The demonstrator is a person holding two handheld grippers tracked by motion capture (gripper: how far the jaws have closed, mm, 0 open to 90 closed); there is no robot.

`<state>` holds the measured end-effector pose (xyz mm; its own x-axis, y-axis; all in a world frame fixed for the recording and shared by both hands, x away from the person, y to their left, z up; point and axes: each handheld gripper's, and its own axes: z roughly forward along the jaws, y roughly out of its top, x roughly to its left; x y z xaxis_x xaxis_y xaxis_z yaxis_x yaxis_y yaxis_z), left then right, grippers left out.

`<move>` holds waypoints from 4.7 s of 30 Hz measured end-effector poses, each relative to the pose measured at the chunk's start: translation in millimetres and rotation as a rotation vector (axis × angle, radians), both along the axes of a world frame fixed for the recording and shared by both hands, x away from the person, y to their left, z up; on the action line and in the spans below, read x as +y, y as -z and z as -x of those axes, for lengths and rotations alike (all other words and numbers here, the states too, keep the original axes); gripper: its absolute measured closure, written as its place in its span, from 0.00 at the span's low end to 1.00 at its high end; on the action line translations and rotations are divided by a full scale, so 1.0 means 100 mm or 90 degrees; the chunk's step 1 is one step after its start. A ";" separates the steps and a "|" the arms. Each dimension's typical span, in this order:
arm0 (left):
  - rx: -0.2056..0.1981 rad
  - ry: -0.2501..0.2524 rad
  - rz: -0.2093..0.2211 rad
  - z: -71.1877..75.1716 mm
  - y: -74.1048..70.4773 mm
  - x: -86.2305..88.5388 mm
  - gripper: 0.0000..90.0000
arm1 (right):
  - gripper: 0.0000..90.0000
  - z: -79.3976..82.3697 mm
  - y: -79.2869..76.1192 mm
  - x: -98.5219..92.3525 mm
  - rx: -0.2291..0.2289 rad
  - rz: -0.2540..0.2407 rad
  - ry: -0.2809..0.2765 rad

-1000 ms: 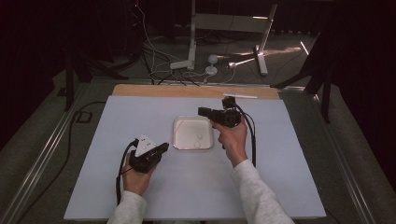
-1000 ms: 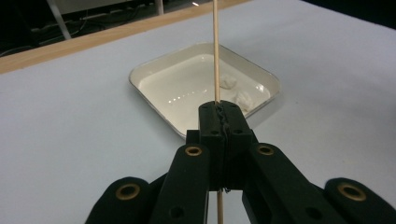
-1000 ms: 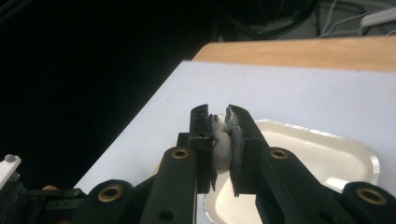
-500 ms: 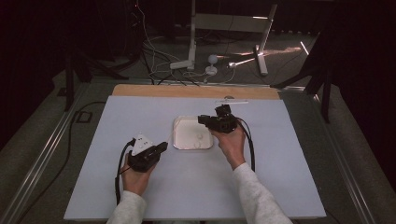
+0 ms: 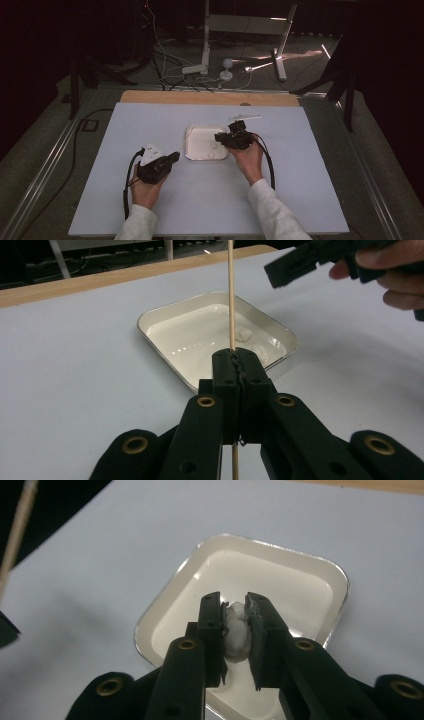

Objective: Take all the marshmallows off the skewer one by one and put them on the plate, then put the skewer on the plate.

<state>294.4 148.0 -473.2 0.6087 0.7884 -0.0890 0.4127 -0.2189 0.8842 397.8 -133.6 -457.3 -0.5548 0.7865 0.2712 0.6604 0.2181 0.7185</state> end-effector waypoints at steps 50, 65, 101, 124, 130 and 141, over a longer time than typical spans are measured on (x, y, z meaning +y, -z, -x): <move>0.002 0.003 0.012 -0.01 -0.07 -0.06 0.99 | 0.00 0.19 0.06 -0.18 -0.045 -0.030 0.004; -0.006 0.003 0.023 -0.08 -0.19 -0.15 0.99 | 0.00 0.39 -0.06 -0.39 -0.088 -0.028 0.004; 0.023 -0.008 0.009 -0.47 -0.24 -0.54 0.99 | 0.00 0.78 -0.10 -1.02 -0.126 -0.026 0.035; 0.071 -0.030 -0.031 -0.65 0.00 -0.67 0.99 | 0.00 1.17 0.05 -1.48 -0.153 -0.011 0.072; 0.087 -0.036 -0.045 -0.70 0.09 -0.72 0.99 | 0.00 1.18 0.07 -1.49 -0.158 -0.004 0.075; 0.137 -0.056 -0.062 -0.76 0.30 -0.77 0.98 | 0.00 1.19 0.08 -1.51 -0.158 -0.004 0.077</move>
<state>370.1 71.4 -503.6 0.5120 0.8490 -0.1303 0.6107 -0.2531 0.7503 278.9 -284.7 -465.4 -0.5075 0.8497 0.1429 0.4843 0.1442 0.8629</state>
